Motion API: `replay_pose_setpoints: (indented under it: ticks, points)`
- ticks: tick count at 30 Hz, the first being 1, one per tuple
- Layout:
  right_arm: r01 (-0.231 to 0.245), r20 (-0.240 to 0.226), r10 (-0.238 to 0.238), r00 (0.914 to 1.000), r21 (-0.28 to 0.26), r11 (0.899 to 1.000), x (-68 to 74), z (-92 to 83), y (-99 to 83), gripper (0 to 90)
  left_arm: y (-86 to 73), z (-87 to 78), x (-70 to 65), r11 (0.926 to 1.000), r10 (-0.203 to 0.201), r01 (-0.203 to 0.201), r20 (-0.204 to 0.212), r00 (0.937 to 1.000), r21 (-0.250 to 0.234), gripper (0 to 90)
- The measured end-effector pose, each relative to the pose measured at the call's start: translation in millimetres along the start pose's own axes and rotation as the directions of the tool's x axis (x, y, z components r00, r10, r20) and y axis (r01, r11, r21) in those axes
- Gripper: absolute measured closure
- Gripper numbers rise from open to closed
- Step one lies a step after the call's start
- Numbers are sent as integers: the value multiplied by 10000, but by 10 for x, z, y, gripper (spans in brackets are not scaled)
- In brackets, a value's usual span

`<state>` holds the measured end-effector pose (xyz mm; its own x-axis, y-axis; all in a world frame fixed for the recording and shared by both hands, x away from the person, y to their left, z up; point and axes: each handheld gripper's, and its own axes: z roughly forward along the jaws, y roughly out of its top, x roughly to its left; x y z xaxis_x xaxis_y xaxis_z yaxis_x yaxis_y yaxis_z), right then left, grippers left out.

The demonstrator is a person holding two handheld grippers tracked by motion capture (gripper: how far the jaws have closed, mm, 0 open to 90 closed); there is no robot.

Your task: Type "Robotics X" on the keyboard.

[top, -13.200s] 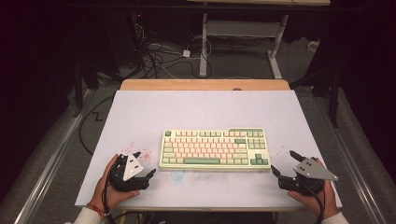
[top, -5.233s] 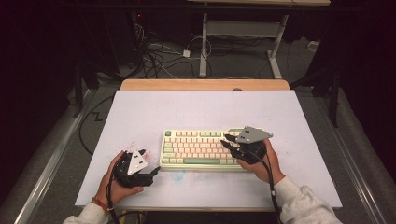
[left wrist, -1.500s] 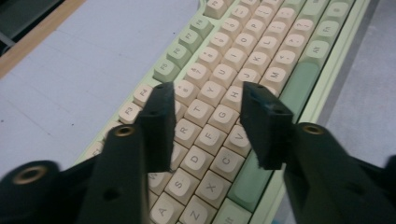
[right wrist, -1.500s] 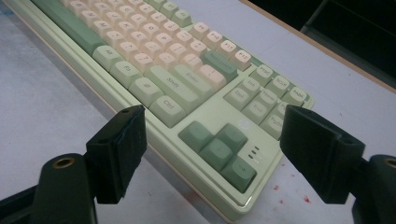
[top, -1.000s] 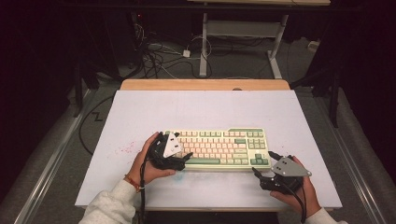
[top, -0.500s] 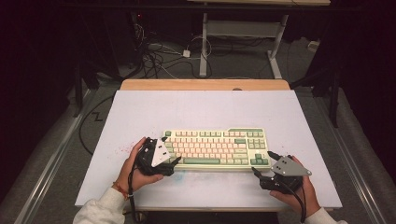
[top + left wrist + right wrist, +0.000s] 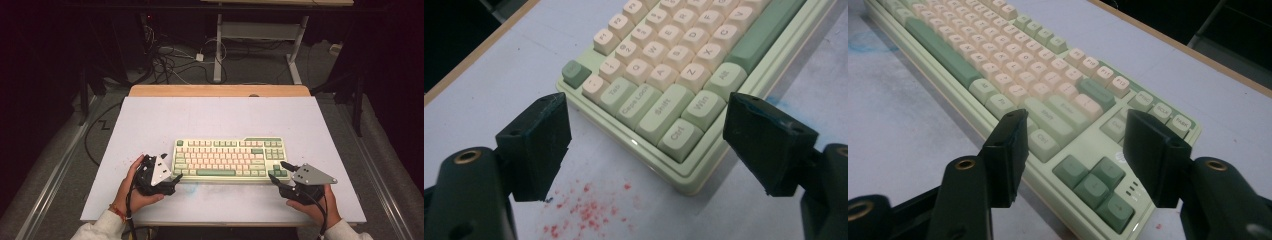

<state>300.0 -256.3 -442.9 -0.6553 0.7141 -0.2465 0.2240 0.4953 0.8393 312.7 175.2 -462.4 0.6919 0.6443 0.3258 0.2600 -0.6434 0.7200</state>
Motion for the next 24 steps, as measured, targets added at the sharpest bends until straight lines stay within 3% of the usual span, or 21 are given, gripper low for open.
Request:
replay_pose_setpoints:
  ticks: [6,17,24]
  points:
    - [-99,-103,100,9999,81,9999,-26,70,86,571,-93,-20,-5,9997,-90,91,-40,10000,245,180]
    - [-23,-857,58,9963,406,9992,-72,277,262,872,-152,-18,-21,9990,-195,194,9,9998,402,180]
    - [168,-1256,-94,9920,581,9982,-77,486,414,900,-156,-2,-25,9986,-209,207,42,9998,485,180]
